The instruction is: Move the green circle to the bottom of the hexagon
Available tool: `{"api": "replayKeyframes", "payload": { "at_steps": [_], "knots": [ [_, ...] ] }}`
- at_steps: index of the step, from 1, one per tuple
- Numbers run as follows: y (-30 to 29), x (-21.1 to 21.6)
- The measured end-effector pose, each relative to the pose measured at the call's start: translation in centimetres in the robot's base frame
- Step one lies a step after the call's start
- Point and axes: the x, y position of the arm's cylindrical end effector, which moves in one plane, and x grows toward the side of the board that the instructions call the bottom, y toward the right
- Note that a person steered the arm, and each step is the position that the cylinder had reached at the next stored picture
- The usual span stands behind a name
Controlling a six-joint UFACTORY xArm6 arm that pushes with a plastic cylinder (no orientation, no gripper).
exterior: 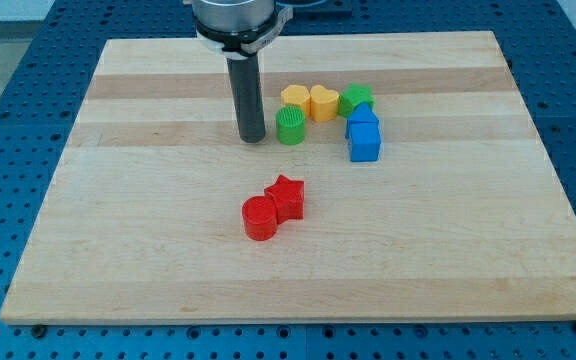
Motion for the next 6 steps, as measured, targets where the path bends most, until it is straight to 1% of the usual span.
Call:
{"api": "replayKeyframes", "payload": {
  "at_steps": [3,6],
  "knots": [
    [1.7,0.0],
    [1.9,0.0]
  ]
}}
